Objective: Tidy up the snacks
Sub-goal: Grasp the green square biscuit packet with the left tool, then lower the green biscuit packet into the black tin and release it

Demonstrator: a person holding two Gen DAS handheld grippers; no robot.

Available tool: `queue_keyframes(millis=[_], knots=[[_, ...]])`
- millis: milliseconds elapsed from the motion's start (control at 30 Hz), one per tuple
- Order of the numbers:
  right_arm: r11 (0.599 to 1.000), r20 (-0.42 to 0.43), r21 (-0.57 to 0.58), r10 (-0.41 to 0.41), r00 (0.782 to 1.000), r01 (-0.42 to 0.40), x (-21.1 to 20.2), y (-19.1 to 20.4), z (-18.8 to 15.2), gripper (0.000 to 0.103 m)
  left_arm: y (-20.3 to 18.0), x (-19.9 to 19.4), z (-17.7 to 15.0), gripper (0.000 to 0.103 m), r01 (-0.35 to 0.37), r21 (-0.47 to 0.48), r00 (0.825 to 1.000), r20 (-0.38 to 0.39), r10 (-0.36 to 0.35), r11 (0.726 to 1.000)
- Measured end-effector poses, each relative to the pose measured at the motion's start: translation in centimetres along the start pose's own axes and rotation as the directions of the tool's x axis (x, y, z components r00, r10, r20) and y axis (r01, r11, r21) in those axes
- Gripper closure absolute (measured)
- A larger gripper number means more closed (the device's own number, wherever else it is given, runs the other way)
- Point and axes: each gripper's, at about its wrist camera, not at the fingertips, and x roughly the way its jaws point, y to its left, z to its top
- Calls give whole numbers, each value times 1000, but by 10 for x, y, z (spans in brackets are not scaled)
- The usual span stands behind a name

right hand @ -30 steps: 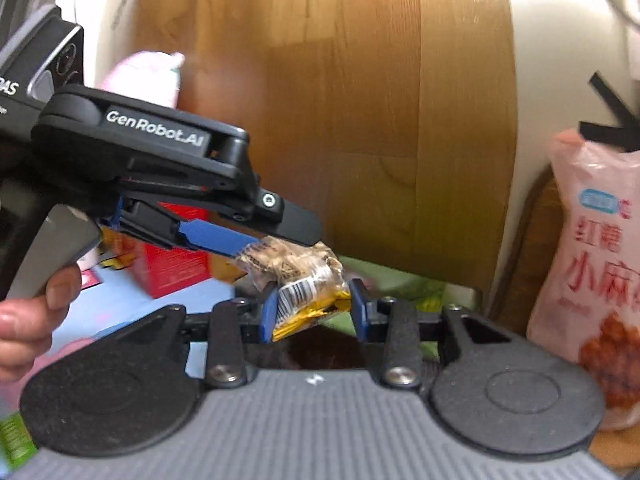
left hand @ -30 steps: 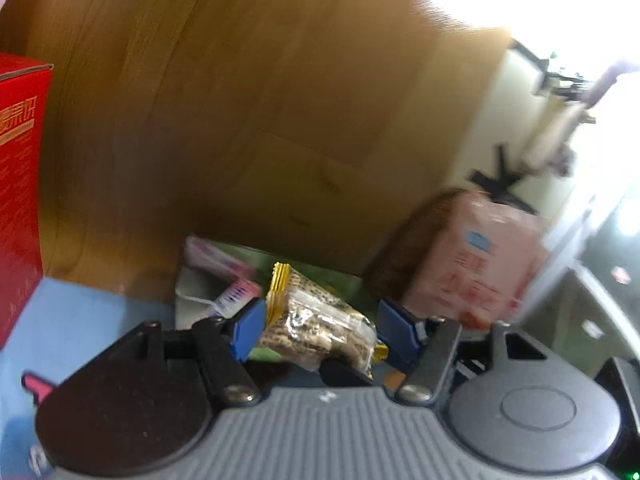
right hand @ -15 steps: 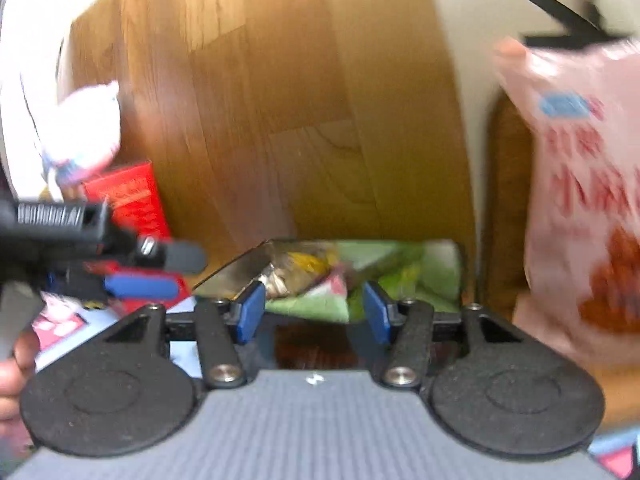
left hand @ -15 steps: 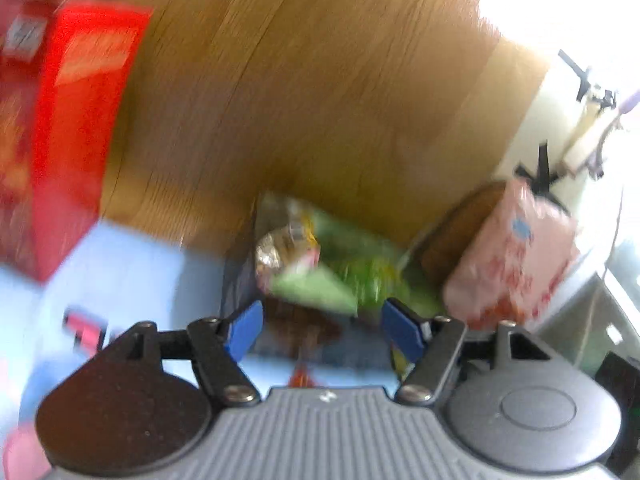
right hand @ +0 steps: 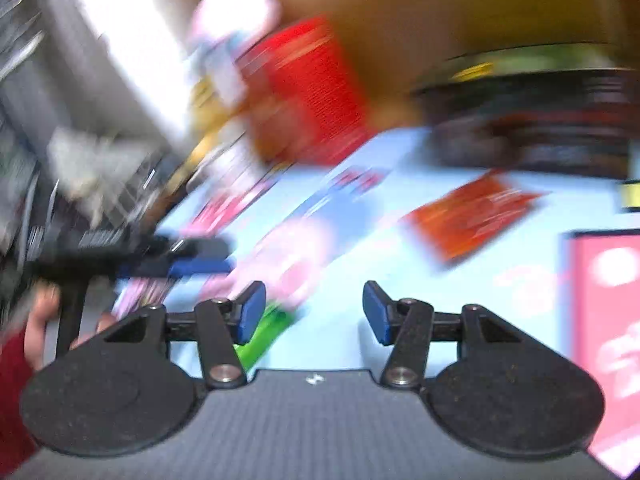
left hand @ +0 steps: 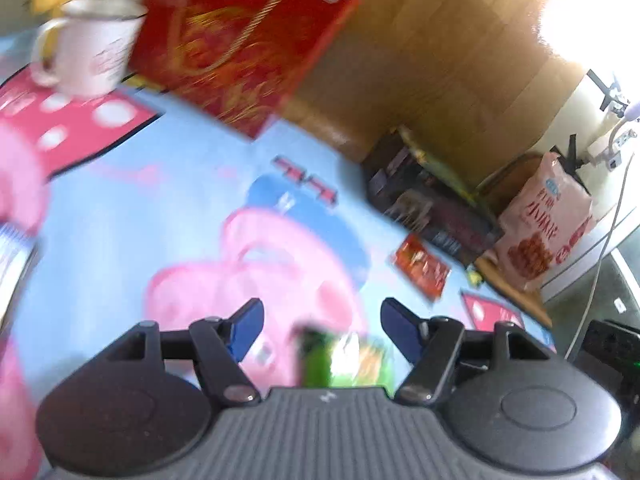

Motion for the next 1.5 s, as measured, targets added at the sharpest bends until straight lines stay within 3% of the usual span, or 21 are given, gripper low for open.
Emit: queue_keyframes(millis=[67, 167, 233, 267, 300, 567, 733, 900, 1033, 1233, 1400, 1500], knots=[[994, -53, -111, 9, 999, -15, 13, 28, -8, 46, 5, -8, -11, 38, 26, -17, 1000, -16, -27, 1000], [964, -99, -264, -38, 994, 11, 33, 62, -24, 44, 3, -7, -23, 39, 86, -18, 996, -37, -87, 996], [944, -72, -327, -77, 994, 49, 37, 73, -29, 42, -2, 4, -27, 52, 96, -5, 993, -68, -96, 995], [937, -63, -342, -92, 994, 65, 38, 77, -30, 45, -6, 6, -28, 52, 89, 9, 994, -57, -89, 996], [932, -52, -351, -116, 992, 90, 38, 79, -30, 54, -10, 8, -28, 53, 80, 29, 995, -57, -78, 996], [929, 27, -296, -225, 974, 223, 0, 45, -33, 57, -57, 38, -41, 54, 167, 104, 979, -136, -152, 980], [903, 104, -269, -319, 942, 336, -28, 31, -43, 57, -97, 66, -45, 54, 234, 159, 960, -193, -202, 959], [902, 136, -148, -387, 912, 405, -54, -1, -45, 57, -136, 98, -42, 54, 266, 224, 947, -243, -210, 938], [900, 185, -76, -410, 893, 429, -74, -16, -34, 57, -163, 105, -22, 54, 305, 267, 943, -222, -249, 914], [862, 338, -108, -437, 833, 496, -84, -25, 10, 57, -198, 109, 28, 54, 316, 325, 949, -111, -296, 891], [854, 426, -76, -438, 791, 514, -77, -58, 59, 58, -216, 136, 77, 54, 301, 339, 952, -47, -303, 891], [846, 434, -53, -458, 776, 530, -64, -80, 81, 59, -220, 163, 96, 54, 271, 343, 961, -35, -276, 899]])
